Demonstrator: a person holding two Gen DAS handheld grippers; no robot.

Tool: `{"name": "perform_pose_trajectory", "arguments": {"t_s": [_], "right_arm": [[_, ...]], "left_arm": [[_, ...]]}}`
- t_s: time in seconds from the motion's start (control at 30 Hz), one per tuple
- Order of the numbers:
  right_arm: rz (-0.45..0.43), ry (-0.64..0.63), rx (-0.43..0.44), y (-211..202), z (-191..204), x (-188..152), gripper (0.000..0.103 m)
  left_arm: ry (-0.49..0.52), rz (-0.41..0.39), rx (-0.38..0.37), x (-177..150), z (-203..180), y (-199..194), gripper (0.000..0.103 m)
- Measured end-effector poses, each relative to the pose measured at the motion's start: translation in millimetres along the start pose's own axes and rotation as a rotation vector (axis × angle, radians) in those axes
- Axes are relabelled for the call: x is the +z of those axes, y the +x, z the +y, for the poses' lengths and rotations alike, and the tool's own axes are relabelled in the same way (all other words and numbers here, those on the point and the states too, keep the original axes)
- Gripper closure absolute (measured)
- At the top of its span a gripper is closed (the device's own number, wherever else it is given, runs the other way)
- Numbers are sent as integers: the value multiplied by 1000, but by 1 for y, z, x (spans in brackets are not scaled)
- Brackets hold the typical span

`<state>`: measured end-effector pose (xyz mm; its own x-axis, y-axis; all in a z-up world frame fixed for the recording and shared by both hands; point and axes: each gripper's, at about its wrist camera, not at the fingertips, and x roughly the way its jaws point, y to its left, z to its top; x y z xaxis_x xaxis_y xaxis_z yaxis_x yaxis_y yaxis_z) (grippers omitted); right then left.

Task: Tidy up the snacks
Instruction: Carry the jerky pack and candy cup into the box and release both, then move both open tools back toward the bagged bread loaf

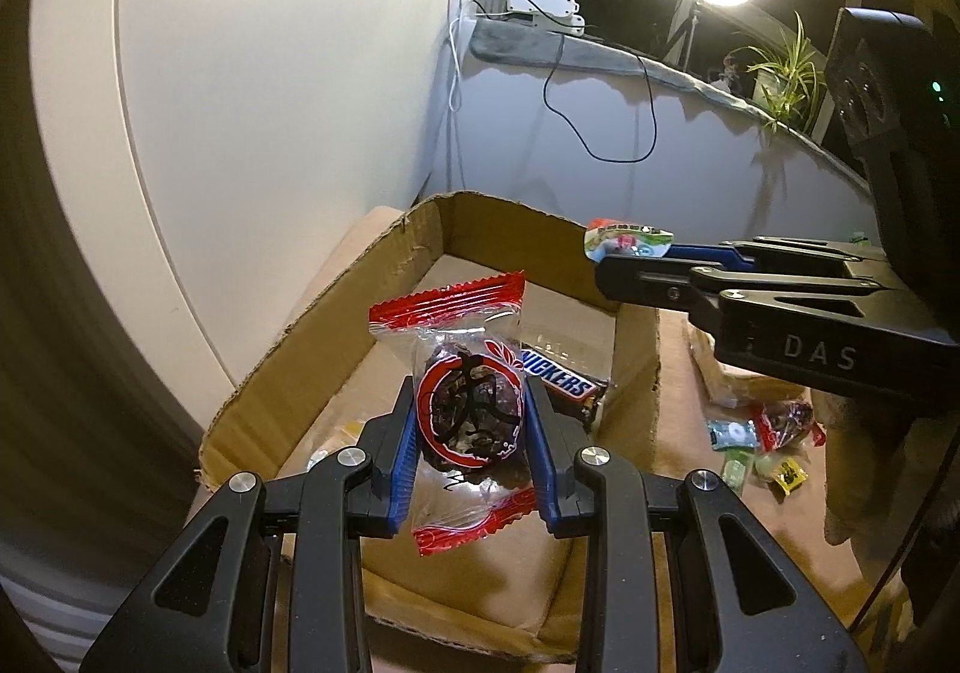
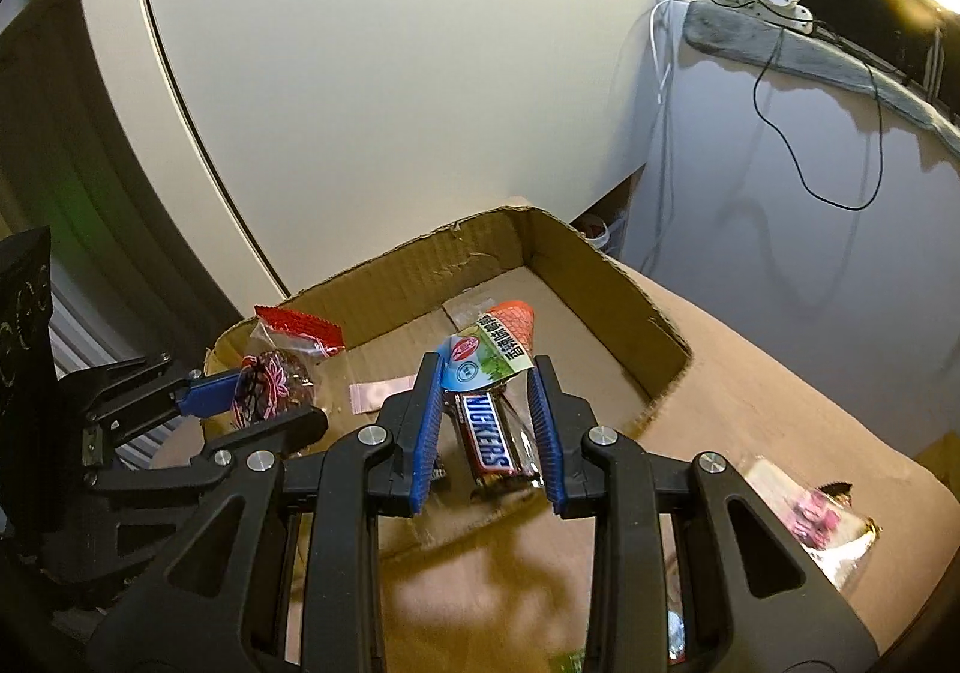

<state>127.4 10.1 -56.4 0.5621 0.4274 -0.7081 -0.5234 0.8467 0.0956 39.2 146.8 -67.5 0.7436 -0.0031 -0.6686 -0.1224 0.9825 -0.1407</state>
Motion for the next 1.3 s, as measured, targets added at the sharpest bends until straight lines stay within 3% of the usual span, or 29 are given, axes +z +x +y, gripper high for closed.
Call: {"name": "perform_pose_trajectory", "arguments": {"t_s": [0.57, 0.73, 0.97, 1.1, 1.3], "right_arm": [[6, -19, -8, 11, 6, 6, 66], [0, -21, -15, 10, 6, 8, 62], [-29, -16, -32, 3, 5, 10, 38], [-53, -11, -49, -3, 5, 10, 19], [-72, -9, -75, -15, 3, 9, 12]], "left_arm": [[-8, 4, 7, 0, 1, 1, 71], [-9, -4, 12, 2, 1, 1, 60], [-6, -16, 18, 3, 0, 0, 44], [-6, -20, 22, 4, -1, -1, 35], [-8, -31, 34, 4, -5, -6, 30]]}}
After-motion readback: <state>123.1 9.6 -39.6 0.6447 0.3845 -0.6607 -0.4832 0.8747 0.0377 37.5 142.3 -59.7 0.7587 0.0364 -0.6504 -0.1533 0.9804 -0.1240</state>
